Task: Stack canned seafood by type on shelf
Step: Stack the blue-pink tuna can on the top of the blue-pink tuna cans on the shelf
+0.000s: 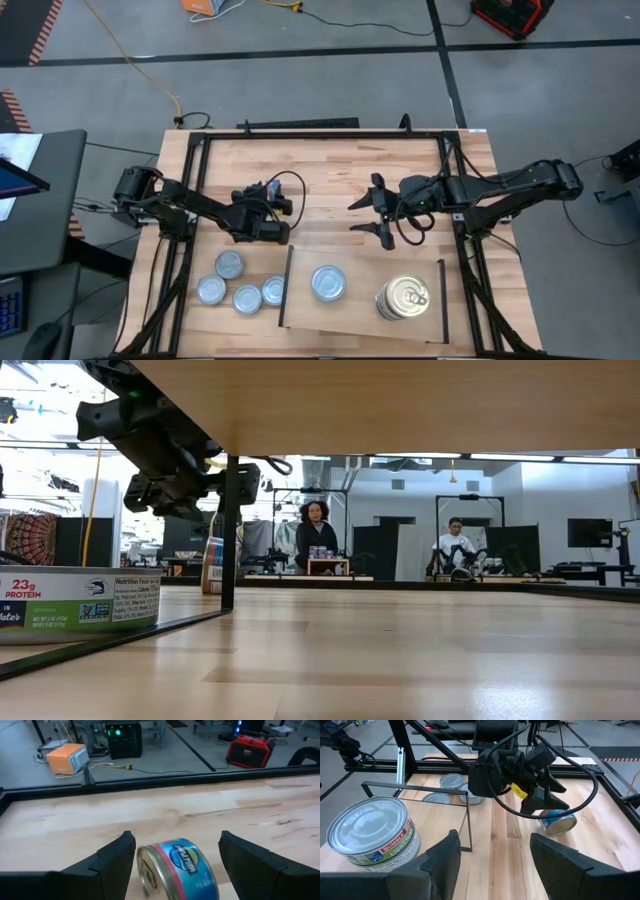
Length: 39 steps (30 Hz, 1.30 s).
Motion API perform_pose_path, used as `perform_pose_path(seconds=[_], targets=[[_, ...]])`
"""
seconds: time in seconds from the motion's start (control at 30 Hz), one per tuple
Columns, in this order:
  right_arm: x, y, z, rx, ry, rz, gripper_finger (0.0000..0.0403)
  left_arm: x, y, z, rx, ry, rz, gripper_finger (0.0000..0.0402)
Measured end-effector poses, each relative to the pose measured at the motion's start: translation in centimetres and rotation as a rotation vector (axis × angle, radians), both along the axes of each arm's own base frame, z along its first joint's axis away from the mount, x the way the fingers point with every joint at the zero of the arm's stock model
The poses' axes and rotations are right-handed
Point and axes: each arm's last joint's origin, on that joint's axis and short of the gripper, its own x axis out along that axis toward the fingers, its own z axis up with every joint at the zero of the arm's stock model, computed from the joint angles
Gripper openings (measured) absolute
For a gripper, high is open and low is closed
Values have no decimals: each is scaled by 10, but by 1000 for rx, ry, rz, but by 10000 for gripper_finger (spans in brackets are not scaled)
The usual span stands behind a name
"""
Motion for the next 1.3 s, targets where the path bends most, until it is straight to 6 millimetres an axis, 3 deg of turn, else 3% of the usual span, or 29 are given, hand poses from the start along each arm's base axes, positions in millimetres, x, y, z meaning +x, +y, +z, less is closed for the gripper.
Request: perform_pose_path(seconds=[0.27,0.63,0.83,1.07,1.3], targets=[[0,0,0,0,-1,0,265,0,9,0,32,-18,48,274],[0,2,0,-1,0,9,265,12,34,-43,18,45,147,274],[0,3,0,-5,1,15,265,7,37,-62,-43,143,155,274],[0,3,0,-5,1,15,265,8,24,-57,-28,159,116,274],[0,3,0,-7,1,16,265,9,20,-22,-85,451,101,274]])
